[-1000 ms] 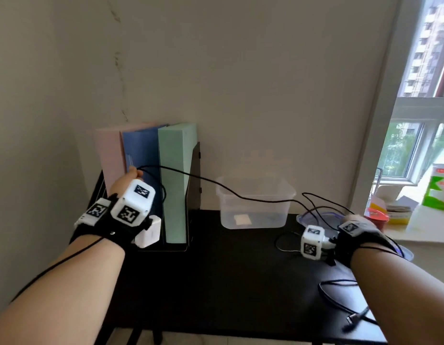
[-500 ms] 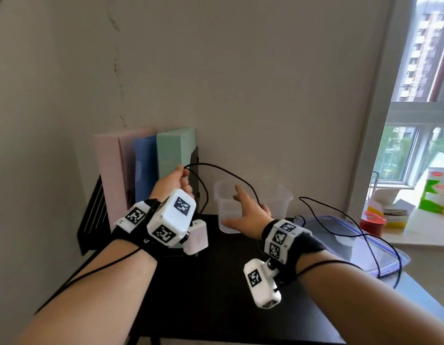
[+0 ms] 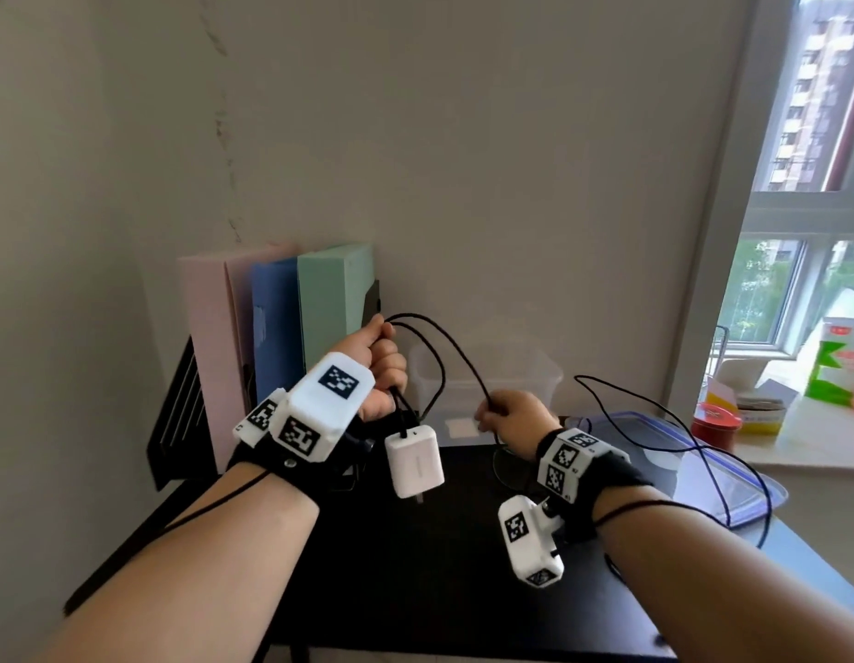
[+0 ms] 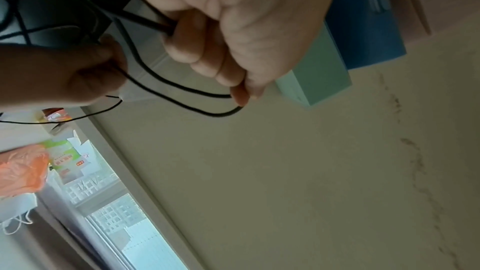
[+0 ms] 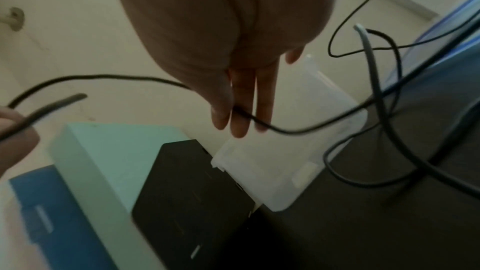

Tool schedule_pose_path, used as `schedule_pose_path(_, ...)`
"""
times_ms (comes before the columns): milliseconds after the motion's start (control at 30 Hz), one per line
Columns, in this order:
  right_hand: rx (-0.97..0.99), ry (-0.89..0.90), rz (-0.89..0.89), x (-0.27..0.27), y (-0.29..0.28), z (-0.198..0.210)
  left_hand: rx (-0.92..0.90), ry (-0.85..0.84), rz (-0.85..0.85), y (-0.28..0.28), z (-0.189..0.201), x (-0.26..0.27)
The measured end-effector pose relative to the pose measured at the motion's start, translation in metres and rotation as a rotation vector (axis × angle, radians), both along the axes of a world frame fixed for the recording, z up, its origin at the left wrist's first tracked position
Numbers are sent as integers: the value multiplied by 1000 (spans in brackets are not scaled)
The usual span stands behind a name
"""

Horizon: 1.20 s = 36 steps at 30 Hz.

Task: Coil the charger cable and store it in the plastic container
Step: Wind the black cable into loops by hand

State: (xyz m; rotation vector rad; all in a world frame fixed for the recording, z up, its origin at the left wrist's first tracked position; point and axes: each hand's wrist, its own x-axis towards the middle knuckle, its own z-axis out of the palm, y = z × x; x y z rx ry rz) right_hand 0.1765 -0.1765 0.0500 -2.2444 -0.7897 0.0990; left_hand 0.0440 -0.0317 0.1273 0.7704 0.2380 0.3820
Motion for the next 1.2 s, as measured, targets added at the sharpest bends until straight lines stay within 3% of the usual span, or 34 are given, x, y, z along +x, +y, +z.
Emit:
schedule_pose_path(133,213,217,18,8,-11,-19,-85,-62,45,11,4,-3)
schedule_pose_path(300,250,18,-64,24,-31,-22,-121,-51,140,30,-2,-6)
schedule_pose_path(367,103,-153,-122,17,-36,-12,-91,-18,154,33,-7,-6)
schedule_pose_path(467,-356,-440,-168,-1,-32,5,-16,21,141,31,-14,-6)
schedule_pose_path(533,-508,-575,-70,-14,-23,11,39,33,119,29,-17,-5)
schedule_pose_path(667,-577,-787,229,-38,-7,24,230,49,90,21,-21,1)
schedule_pose_path(833,-466,-804,499,-57,5,41,506,82,60,8,-30,6)
schedule_pose_path(967,-154,-601,576,-58,6,55,597,97,42,-2,-35,7)
schedule_pose_path(1067,1,-513,556,-52,8,61,580,67,-32,-11,-37,8)
schedule_pose_path(1200,85,-568,463,-41,7,69,620,72,-113,-19,-35,5)
